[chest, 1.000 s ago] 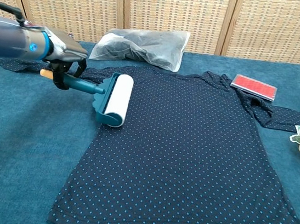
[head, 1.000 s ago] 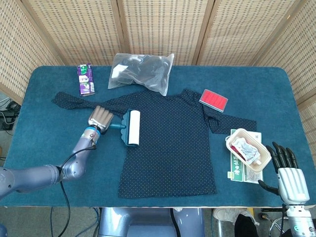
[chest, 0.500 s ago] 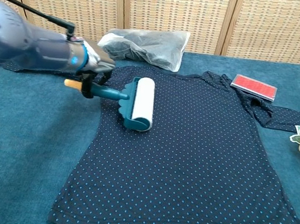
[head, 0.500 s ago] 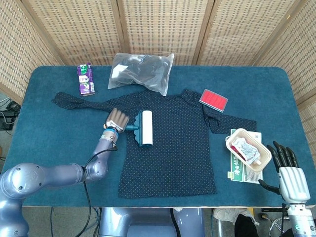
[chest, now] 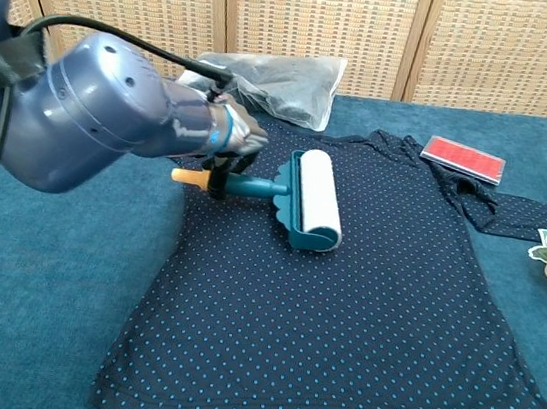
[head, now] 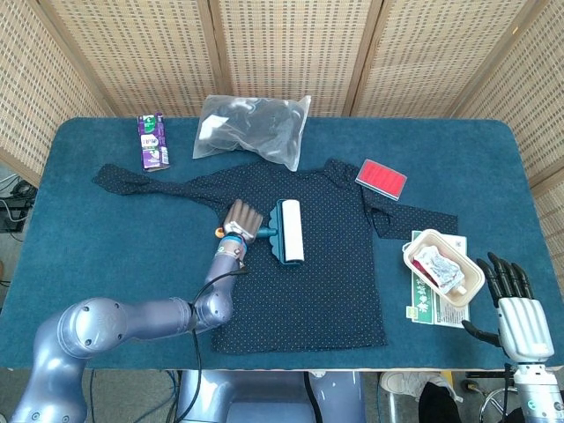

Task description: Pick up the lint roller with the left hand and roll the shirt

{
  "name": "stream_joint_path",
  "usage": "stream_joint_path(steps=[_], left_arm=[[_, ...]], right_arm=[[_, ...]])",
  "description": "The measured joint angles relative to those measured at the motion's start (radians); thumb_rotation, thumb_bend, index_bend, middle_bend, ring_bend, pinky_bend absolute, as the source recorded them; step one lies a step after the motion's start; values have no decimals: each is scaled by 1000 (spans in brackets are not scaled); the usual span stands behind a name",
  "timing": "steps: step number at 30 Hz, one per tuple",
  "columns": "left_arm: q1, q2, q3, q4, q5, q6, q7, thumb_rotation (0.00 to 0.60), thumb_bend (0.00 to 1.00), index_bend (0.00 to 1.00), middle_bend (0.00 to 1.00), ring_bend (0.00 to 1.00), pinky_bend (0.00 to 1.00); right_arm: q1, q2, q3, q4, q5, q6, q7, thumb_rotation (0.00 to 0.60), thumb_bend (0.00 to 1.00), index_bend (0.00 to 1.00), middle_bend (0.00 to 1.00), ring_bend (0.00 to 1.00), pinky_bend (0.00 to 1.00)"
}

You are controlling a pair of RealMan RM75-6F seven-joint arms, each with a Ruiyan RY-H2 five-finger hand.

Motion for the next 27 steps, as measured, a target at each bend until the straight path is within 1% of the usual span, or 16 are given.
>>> stream_joint_path(steps=[3, 6, 10, 16, 23, 27], left_arm=[[-1, -4, -4, -1, -10, 13, 15, 600, 650, 879, 812, 684, 671], [12, 11, 2, -20, -8, 22, 18, 600, 649, 879, 812, 684, 671], [51, 67, 31, -65, 7, 43, 11, 600, 650, 879, 812, 684, 671], [133, 167, 87, -153, 64, 65, -32, 600, 650, 879, 812, 684, 670], [187, 221, 122, -181, 109, 68, -77, 600, 649, 879, 811, 684, 669], [201, 224, 126, -178, 120, 61, -92, 600, 650, 879, 812, 684, 671]], right_arm=[[0, -1, -1, 0, -1, 0, -4, 600, 141, 0, 0, 0, 0], [-1, -1, -2, -1, -2, 1, -5, 600, 141, 0, 0, 0, 0], [-1, -2, -6, -5, -9, 4, -14, 600, 141, 0, 0, 0, 0], [0, -8, -16, -13, -24, 2, -34, 600, 141, 0, 0, 0, 0], [1, -11, -22, -21, -34, 2, -46, 600, 141, 0, 0, 0, 0], [1, -11, -22, -25, -37, 5, -49, 600, 141, 0, 0, 0, 0]])
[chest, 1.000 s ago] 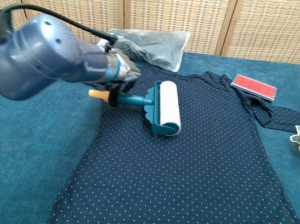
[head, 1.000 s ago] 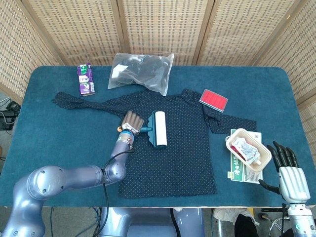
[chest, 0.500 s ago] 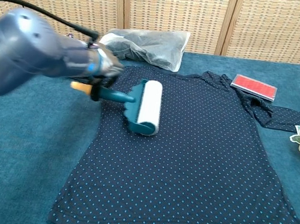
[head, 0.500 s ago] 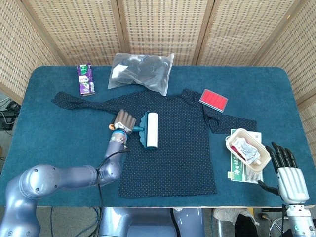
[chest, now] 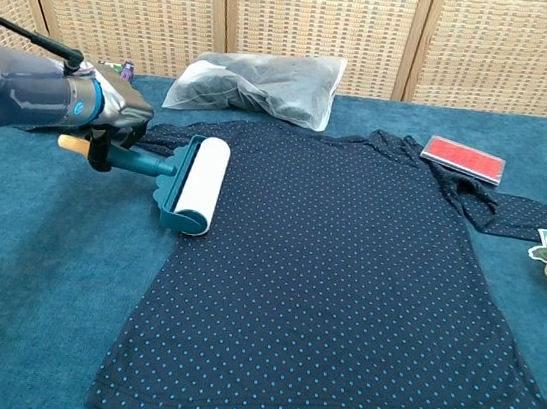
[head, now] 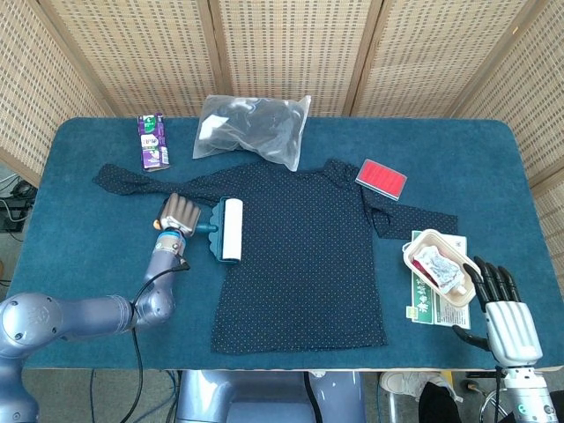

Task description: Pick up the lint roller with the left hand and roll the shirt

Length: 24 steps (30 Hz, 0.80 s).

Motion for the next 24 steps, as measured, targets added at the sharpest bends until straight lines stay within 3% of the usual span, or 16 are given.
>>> stream_joint_path(steps=[7, 16, 24], left_arm=[[-24, -46, -24, 28, -8, -4, 19, 600, 650, 879, 812, 684, 672], [-134, -162, -154, 83, -83, 26, 89, 600, 651, 879, 812, 684, 672], [-182, -246, -217, 128, -133, 63, 136, 600, 651, 878, 812, 684, 672]], right_arm=[[1, 4, 3, 1, 6, -1, 7, 600, 141, 0, 0, 0, 0], [2, 6, 10, 15, 26, -10, 20, 600, 141, 0, 0, 0, 0], [1, 7, 12, 17, 29, -8, 23, 600, 142, 0, 0, 0, 0]])
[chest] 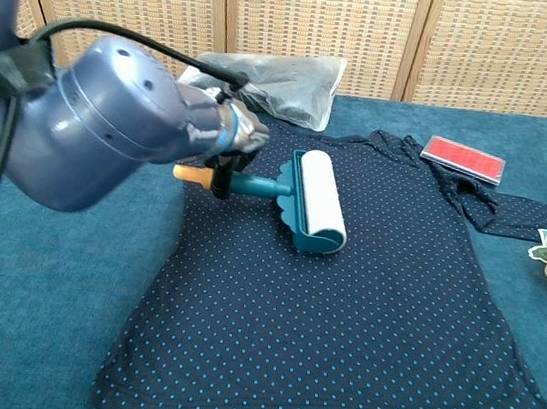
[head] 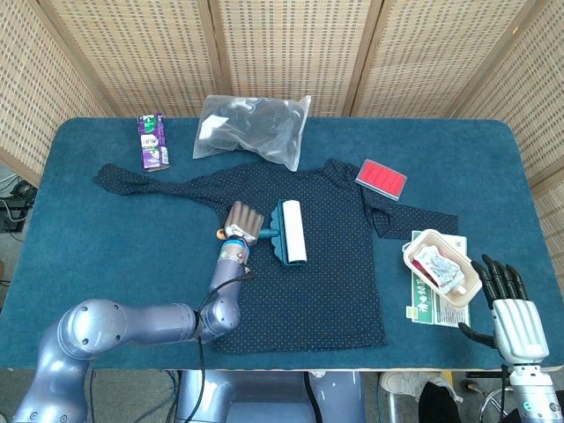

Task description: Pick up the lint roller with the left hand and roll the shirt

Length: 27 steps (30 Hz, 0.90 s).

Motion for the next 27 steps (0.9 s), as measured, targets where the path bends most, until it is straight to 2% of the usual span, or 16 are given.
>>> stream_joint_path(steps=[6, 11, 17, 21, 27], left_arm=[[1, -9, -17, -6, 2, 22, 17, 600, 651, 879, 811, 684, 672], [34, 25, -4, -45, 21, 36, 12, 600, 650, 879, 811, 684, 672], [107, 101, 54, -116, 50, 47, -7, 600, 650, 878, 812, 684, 672], [175, 170, 105, -172, 105, 42, -54, 600, 650, 879, 812, 684, 669], [234, 238, 140, -218, 175, 30, -125, 600, 647, 878, 797, 680, 647]], right_arm=[[-1, 1, -2, -1, -3, 2, 0, 600, 141, 0, 0, 0, 0], [-2, 2, -4, -5, -10, 7, -3, 600, 140, 0, 0, 0, 0], [-2, 1, -12, -12, -26, 9, -17, 600, 141, 0, 0, 0, 0], [-3, 0, -15, -18, -33, 13, -24, 600, 141, 0, 0, 0, 0], [-4, -1, -18, -23, -41, 17, -33, 600, 141, 0, 0, 0, 0]])
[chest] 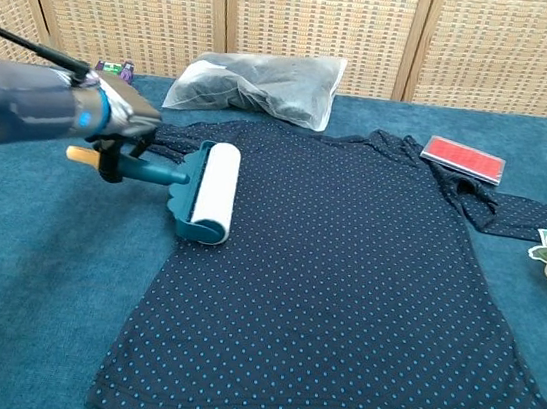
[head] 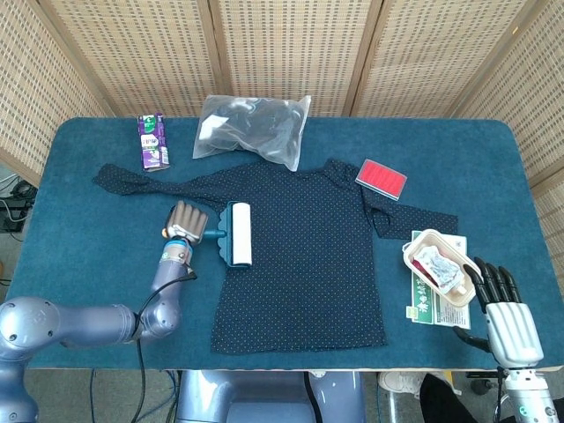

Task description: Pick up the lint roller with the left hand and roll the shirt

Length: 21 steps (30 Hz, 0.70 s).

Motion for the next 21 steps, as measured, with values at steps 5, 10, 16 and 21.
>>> stream_joint_path(steps=[5, 10, 16, 21], left_arm=[[35, 59, 21, -26, 59, -8, -53, 600, 625, 752, 678, 587, 541], [76, 95, 41, -42, 147, -13, -126, 600, 348, 189, 97, 92, 191], [76, 115, 51, -77, 74, -15, -101, 600, 264, 0, 0, 0, 0], [75, 142, 47, -116, 27, -10, -103, 600, 264, 0, 0, 0, 0]], right_arm=[[-1, -2, -3, -5, -7, 4, -10, 600, 140, 0, 0, 0, 0], [-1, -2, -4, -9, -13, 7, -17, 600, 141, 0, 0, 0, 0], [-3, -2, -7, -11, -20, 10, -18, 600, 140, 0, 0, 0, 0], [-3, -2, -7, -9, -19, 11, -14, 600, 141, 0, 0, 0, 0]])
